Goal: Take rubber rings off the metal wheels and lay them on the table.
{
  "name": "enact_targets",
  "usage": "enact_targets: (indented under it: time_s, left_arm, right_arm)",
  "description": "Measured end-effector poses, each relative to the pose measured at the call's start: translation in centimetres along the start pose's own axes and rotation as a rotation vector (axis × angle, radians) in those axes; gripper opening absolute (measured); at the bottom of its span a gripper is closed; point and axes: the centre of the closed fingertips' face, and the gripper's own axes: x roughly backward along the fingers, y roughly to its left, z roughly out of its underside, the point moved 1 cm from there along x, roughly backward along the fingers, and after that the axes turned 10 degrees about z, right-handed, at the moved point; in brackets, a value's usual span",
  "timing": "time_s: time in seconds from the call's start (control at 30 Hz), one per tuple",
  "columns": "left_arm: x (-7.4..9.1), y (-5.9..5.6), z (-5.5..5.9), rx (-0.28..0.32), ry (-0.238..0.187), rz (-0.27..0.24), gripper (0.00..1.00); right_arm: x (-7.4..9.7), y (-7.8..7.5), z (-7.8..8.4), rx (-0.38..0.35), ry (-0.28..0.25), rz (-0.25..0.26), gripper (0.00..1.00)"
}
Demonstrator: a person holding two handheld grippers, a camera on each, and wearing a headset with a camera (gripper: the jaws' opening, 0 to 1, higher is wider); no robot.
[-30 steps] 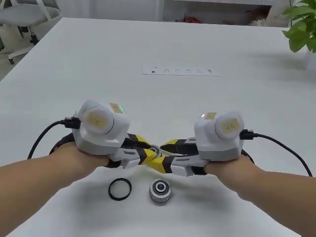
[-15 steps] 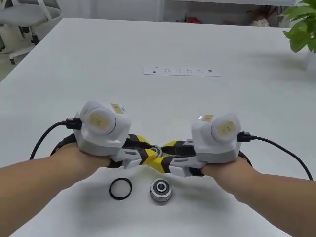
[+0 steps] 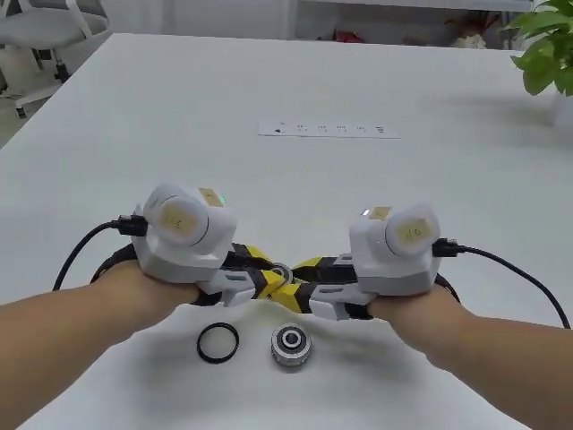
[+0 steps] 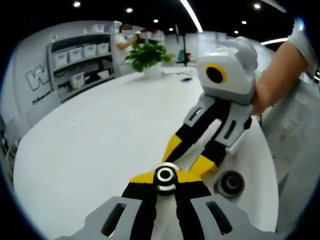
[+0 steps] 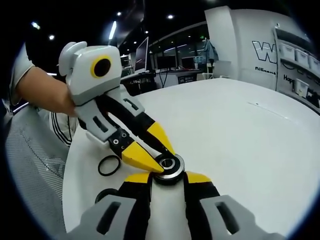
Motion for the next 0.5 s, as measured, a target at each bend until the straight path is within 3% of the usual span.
enact_targets:
  time_s: [0.5]
  left_arm:
    - [0.04,0.18,0.12,0.01,-0.007,-0.002,0.13]
  right_arm:
    - [0.59,-0.14,0.34,-0.047,0.012,-0.012,0.14]
